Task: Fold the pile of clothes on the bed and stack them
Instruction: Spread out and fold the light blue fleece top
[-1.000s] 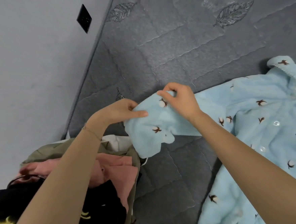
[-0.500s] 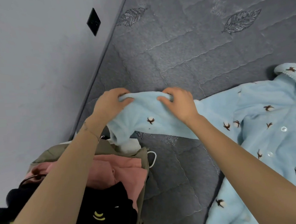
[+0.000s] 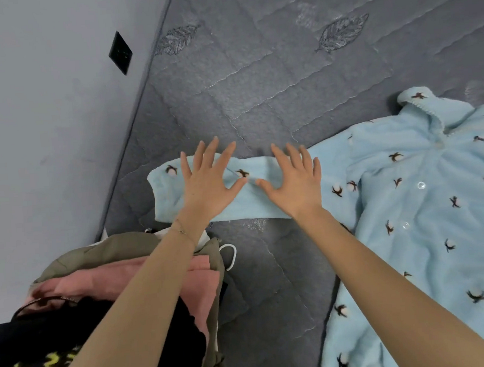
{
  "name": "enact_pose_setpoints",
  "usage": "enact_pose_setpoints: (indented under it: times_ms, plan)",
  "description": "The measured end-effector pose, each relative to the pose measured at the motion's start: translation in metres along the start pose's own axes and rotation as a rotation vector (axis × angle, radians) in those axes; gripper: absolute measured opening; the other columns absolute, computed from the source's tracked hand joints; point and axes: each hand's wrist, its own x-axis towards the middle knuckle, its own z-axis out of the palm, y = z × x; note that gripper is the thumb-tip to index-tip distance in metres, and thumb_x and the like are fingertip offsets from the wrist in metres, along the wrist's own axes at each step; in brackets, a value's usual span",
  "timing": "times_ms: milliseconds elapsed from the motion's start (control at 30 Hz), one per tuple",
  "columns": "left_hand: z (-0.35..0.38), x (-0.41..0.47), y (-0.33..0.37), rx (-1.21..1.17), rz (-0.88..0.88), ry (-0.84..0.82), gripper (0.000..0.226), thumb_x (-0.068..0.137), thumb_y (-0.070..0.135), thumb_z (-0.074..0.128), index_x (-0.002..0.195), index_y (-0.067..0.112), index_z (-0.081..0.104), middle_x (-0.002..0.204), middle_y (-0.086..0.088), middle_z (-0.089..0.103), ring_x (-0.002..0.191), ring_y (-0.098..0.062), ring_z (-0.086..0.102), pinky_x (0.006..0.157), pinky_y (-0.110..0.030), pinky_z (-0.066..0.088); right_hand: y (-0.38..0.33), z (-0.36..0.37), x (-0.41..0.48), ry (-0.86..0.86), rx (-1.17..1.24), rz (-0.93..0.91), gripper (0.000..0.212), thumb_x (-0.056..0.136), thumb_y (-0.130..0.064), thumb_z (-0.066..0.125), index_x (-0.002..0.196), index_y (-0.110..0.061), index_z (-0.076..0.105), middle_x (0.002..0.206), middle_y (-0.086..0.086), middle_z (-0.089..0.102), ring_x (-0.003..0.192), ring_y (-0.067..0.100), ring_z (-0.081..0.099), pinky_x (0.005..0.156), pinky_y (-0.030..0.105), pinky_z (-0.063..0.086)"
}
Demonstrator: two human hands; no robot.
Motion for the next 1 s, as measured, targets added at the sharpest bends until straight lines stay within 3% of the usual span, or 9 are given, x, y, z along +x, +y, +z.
enact_pose_setpoints:
  times_ms: [200, 500, 767, 867, 1000]
  plan:
    - [0.014, -0.016, 0.065, 0.034, 0.047, 0.031, 0.083, 0.082, 0.063, 0.059, 0.152, 0.036, 0.023, 0.162, -0.005, 0.012, 0.149, -0.034, 0.007, 0.114, -0.062, 0.001, 0.060, -0.026, -0.037, 0.004, -0.039, 0.101, 0.080, 0.087, -0.064, 0.050, 0.154, -0.034, 0.016, 0.163, 0.000, 0.008, 0.150, 0.025, -0.003, 0.119, 0.047, -0.004]
    - [0.058, -0.088, 0.181, -0.022, 0.081, -0.053, 0.086, 0.084, 0.072, 0.043, 0.153, 0.041, 0.003, 0.163, -0.001, -0.010, 0.149, -0.027, -0.012, 0.113, -0.053, -0.016, 0.165, -0.053, -0.131, 0.022, 0.026, 0.175, 0.083, 0.088, -0.063, 0.051, 0.154, -0.036, 0.008, 0.163, -0.001, 0.004, 0.150, 0.024, -0.005, 0.119, 0.049, -0.005]
    - [0.119, -0.163, 0.256, -0.230, -0.115, -0.310, 0.082, 0.091, 0.059, 0.049, 0.154, 0.036, 0.002, 0.164, -0.002, 0.000, 0.150, -0.021, 0.001, 0.118, -0.053, -0.001, 0.261, -0.038, -0.224, -0.112, 0.053, 0.285, 0.086, 0.087, -0.065, 0.051, 0.154, -0.038, 0.005, 0.163, -0.003, -0.001, 0.150, 0.023, -0.009, 0.118, 0.050, -0.007]
    - [0.132, -0.181, 0.269, -0.318, -0.131, -0.283, 0.078, 0.093, 0.054, 0.049, 0.155, 0.031, 0.007, 0.161, -0.003, 0.017, 0.147, -0.022, 0.019, 0.117, -0.053, 0.016, 0.278, -0.027, -0.245, -0.126, 0.069, 0.303, 0.086, 0.087, -0.064, 0.052, 0.154, -0.038, 0.004, 0.163, -0.003, -0.001, 0.150, 0.024, -0.008, 0.118, 0.049, -0.007]
    - [0.143, -0.197, 0.273, -0.674, -0.317, -0.285, 0.062, 0.101, 0.036, 0.045, 0.154, 0.021, 0.018, 0.149, -0.007, 0.042, 0.132, -0.027, 0.044, 0.108, -0.040, 0.037, 0.296, -0.017, -0.269, -0.149, 0.092, 0.330, 0.087, 0.088, -0.063, 0.052, 0.154, -0.035, 0.005, 0.163, 0.000, -0.003, 0.149, 0.025, -0.009, 0.119, 0.051, -0.004]
